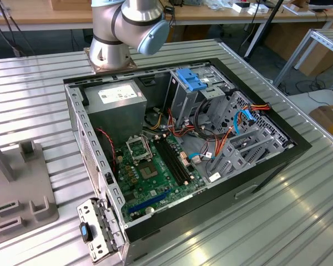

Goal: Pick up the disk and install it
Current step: 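Pick up the disk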

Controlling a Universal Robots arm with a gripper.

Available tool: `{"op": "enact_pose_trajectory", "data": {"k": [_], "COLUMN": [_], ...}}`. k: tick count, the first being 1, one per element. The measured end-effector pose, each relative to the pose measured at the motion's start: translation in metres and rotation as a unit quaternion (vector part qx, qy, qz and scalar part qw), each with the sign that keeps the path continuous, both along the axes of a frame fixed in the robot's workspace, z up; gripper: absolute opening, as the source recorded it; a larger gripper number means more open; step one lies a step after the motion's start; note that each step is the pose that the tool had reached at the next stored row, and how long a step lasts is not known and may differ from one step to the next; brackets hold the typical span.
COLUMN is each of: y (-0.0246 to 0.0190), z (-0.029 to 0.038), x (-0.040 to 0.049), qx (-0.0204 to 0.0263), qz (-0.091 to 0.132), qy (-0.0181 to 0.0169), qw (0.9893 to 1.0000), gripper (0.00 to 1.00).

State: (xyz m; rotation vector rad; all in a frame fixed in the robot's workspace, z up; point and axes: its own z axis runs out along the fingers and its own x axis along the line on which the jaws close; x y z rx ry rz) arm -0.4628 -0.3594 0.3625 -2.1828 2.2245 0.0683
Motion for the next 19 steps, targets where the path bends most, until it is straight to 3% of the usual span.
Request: {"op": "enact_pose_trajectory", "data": {"k": [13,19], "y": [0.0,0.0], "z": [0.0337,0.0352], "x": [0.0,0.0], "qx": [0.0,0.0], "qz": [0.0,0.0], "qy": [0.0,0.0001], "qw": [1.0,1.0], "gripper": [0.37,0.37]}}
